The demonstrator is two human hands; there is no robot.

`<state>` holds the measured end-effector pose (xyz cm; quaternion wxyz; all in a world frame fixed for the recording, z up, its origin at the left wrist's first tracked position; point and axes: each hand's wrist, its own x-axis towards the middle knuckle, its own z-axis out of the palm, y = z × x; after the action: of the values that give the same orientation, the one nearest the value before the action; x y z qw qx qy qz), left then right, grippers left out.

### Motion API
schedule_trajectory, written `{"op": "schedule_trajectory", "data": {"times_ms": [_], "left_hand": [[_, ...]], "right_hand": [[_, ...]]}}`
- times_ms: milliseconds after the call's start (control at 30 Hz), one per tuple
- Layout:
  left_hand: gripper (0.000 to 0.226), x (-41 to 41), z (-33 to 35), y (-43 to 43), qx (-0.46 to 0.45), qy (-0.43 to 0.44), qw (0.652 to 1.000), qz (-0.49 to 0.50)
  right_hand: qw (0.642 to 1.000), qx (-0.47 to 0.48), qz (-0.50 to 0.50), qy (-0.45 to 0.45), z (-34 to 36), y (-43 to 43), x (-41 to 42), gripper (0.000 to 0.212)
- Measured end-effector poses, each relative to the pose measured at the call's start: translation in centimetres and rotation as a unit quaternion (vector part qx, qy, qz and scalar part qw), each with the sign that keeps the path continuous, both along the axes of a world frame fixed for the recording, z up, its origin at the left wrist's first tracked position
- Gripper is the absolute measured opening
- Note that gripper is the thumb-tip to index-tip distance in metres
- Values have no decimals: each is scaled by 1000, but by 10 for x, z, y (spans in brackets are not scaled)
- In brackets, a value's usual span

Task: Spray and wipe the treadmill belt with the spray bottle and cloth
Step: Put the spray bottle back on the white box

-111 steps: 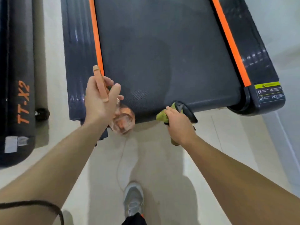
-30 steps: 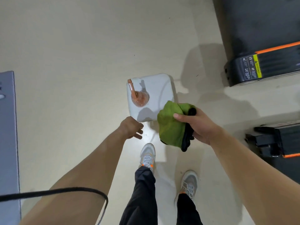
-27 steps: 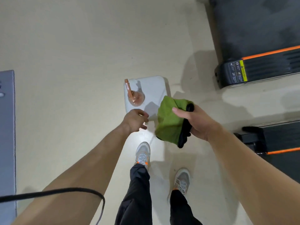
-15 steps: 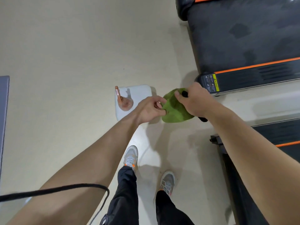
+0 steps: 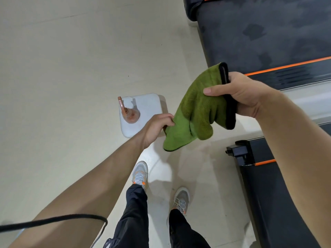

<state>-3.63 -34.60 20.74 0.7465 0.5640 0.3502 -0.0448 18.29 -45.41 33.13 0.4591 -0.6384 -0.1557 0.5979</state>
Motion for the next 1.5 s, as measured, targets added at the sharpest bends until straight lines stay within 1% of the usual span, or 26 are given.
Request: {"op": "schedule_trajectory", "data": {"times_ms": [67, 100, 133, 200, 300, 333, 400, 467, 533, 600, 700, 733, 767, 833, 900, 967, 1033, 1067, 1133, 1200, 1233, 1267, 1333, 1367, 1433, 1500], "left_hand": [[31, -5, 3, 4, -30, -1, 999, 36], [35, -6, 2, 6, -40, -2, 999, 33], [40, -8, 3, 8, -42, 1, 999, 12], [34, -10, 4, 8, -28, 15, 998, -55], [47, -13, 2, 9, -15, 49, 992, -119], [47, -16, 1, 12, -24, 57, 991, -118], [39, -22, -1, 21, -79, 62, 990, -100], [30, -29, 2, 29, -161, 57, 983, -63], [27, -36, 5, 32, -240, 35, 970, 26], [46, -38, 4, 33, -271, 14, 954, 129], [58, -35, 5, 31, -283, -18, 930, 232], [58, -33, 4, 29, -259, -12, 936, 240], [52, -30, 0, 27, -212, 12, 949, 234], [30, -24, -7, 20, -104, 61, 971, 204], [14, -19, -12, 15, -1, 107, 977, 184], [5, -14, -17, 11, 119, 177, 964, 160], [18, -10, -19, 4, 232, 259, 931, 106], [25, -8, -21, 0, 278, 280, 915, 83], [29, -5, -24, -6, 351, 274, 894, 60], [27, -2, -27, -11, 381, 238, 892, 54], [26, 0, -26, -14, 369, 217, 902, 56], [25, 3, -24, -17, 333, 191, 921, 67], [23, 10, -17, -25, 195, 140, 966, 94], [25, 13, -13, -29, 122, 118, 980, 101], [36, 12, -4, -33, 27, 98, 989, 104], [44, 2, -7, -27, -44, 89, 989, 108]], "right_hand": [[1000, -2, -6, 6, -3, -5, 6, 38], [1000, 1, -11, 9, -4, -6, 8, 35], [1000, 3, -16, 9, -5, -7, 9, 30], [999, 5, -41, -2, -8, -8, 11, 19], [995, -22, -94, -23, -15, -10, 16, 22], [993, -34, -112, -26, -18, -12, 18, 24], [987, -63, -142, -36, -26, -18, 20, 26], [980, -95, -170, -44, -34, -25, 20, 30], [972, -111, -206, -34, -43, -33, 18, 33], [963, -111, -243, -16, -51, -40, 13, 33], [951, -96, -293, 28, -62, -51, 0, 33], [949, -89, -300, 42, -67, -54, -3, 34], [948, -83, -303, 51, -71, -57, -6, 35], [949, -81, -299, 53, -76, -59, -10, 35], [951, -94, -293, 38, -80, -59, -14, 32], [952, -112, -283, 13, -85, -58, -21, 26], [954, -134, -268, -8, -91, -54, -31, 22], [955, -140, -259, -18, -94, -51, -38, 20], [957, -139, -253, -33, -98, -44, -53, 19], [955, -134, -258, -58, -103, -35, -70, 18], [955, -128, -259, -70, -107, -31, -79, 19], [956, -121, -257, -75, -110, -27, -89, 22], [962, -96, -252, -50, -116, -16, -110, 23], [965, -80, -249, -29, -119, -11, -120, 21], [967, -57, -247, 4, -120, -3, -133, 15], [973, -29, -227, -10, -127, 1, -137, 6]]}}
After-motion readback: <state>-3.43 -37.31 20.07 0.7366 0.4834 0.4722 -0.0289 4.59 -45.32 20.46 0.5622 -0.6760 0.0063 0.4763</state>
